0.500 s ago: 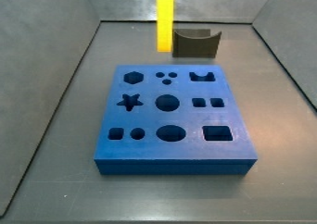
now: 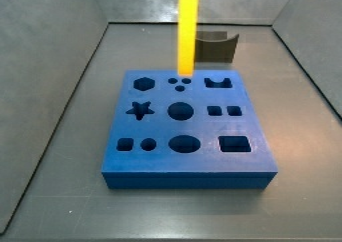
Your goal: Insert the double-square object.
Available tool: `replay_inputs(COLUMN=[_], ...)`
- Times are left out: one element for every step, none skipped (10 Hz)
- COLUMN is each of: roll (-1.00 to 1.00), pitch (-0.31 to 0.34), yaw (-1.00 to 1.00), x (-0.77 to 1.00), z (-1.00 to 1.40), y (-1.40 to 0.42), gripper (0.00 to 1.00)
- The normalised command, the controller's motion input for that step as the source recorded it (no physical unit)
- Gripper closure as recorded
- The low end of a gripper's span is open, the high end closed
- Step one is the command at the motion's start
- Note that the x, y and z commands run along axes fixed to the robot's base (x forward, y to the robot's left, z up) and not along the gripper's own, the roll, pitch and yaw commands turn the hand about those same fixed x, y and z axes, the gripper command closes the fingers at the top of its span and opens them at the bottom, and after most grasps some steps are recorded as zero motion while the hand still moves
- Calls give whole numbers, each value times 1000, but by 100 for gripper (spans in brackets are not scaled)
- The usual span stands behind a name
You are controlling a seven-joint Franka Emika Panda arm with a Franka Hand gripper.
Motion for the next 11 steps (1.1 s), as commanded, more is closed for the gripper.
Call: replay_inputs(roll=[4,53,131,241,307,323,319,280,203,66,51], pitch=[149,96,83,109,113,107,73,29,0,0,0], yaw=[-11,-117,-114,-43,0,0,-17,-71,-297,-537,-646], x=[520,863,883,891,889,897,894,877,709,526,414], z=[-446,-354,-254,-223,-189,-180,-174,-103,0,0,0], y=[0,-71,-86,-151,-200,-200,-200,-231,-277,-166,-114], gripper=[100,100,100,100,100,100,100,100,100,100,100])
